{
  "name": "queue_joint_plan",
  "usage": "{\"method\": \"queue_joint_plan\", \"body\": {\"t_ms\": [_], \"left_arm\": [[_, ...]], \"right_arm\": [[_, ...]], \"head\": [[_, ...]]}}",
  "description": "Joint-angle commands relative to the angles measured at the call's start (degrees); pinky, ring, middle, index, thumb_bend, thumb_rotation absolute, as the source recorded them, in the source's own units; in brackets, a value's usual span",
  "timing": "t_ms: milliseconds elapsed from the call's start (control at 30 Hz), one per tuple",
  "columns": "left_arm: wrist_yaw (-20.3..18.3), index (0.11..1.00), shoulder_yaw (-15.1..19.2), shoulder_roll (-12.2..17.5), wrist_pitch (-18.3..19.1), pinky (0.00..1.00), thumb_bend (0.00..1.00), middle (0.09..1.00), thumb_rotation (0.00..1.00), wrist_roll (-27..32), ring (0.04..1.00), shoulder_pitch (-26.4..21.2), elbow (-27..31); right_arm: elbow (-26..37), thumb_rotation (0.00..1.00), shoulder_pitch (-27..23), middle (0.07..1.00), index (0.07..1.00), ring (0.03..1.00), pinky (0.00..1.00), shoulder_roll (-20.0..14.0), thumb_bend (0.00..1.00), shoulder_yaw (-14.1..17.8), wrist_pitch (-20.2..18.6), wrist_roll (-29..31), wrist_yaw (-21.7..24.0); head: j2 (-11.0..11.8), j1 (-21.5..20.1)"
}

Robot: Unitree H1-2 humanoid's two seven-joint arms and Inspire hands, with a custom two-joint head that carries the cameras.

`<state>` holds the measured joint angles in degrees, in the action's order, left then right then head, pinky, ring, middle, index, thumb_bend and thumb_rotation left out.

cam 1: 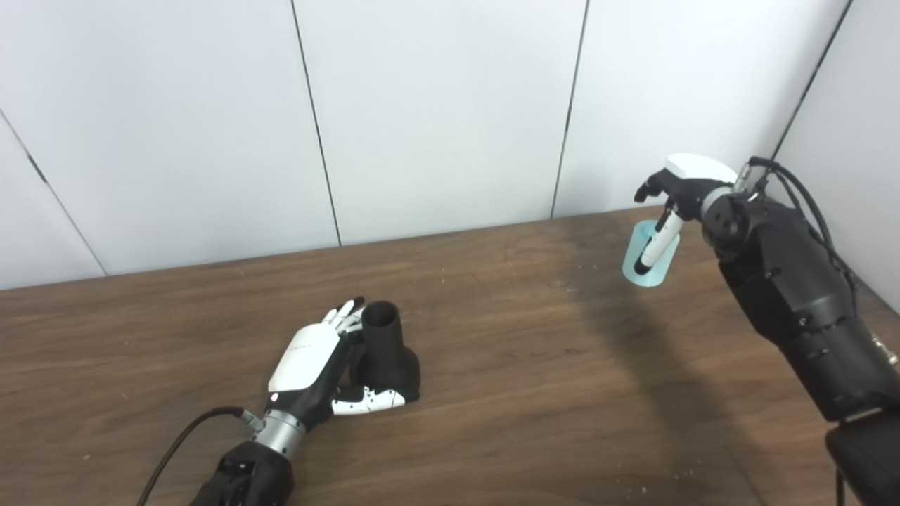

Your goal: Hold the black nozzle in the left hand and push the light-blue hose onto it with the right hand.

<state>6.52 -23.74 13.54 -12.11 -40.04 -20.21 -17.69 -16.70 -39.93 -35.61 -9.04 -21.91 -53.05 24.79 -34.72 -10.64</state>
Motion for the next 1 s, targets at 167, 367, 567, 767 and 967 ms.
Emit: {"method": "queue_joint_plan", "body": {"t_ms": [167,367,567,767,967], "left_arm": [[-0.3,0.580,-0.9,1.1,0.6,1.00,0.61,0.902,0.59,-0.4,1.000,8.7,-5.0],[-0.1,0.572,-1.0,0.9,0.4,1.00,0.61,0.903,0.59,-0.8,1.000,9.2,-4.9],[-0.9,0.557,-1.1,0.9,0.8,1.00,0.61,0.905,0.59,-0.7,1.000,9.0,-4.6],[-1.2,0.566,-1.0,1.0,0.9,1.00,0.61,0.906,0.59,-0.6,1.000,9.0,-4.3],[-1.2,0.567,-1.0,1.2,0.7,1.00,0.61,0.906,0.60,-0.8,1.000,9.2,-4.2]], "right_arm": [[-3.7,0.14,-1.9,0.768,0.680,0.754,0.70,-3.7,1.00,-0.5,11.7,-0.6,-21.0],[-3.5,0.15,-2.4,0.743,0.674,0.717,0.67,-3.7,0.93,-1.4,9.1,-0.2,-17.5],[-2.9,0.14,-2.4,0.674,0.677,0.648,0.60,-4.0,0.86,-2.3,8.2,-0.5,-15.9],[-1.8,0.15,-2.3,0.669,0.674,0.647,0.54,-4.1,0.86,-3.2,6.0,-1.2,-12.4],[-2.4,0.15,-2.4,0.655,0.665,0.616,0.52,-4.2,0.86,-3.6,4.8,-1.2,-10.6]], "head": [[-0.2,-0.1],[-0.4,0.0],[-0.4,0.0],[-0.4,0.2],[-0.5,0.2]]}}
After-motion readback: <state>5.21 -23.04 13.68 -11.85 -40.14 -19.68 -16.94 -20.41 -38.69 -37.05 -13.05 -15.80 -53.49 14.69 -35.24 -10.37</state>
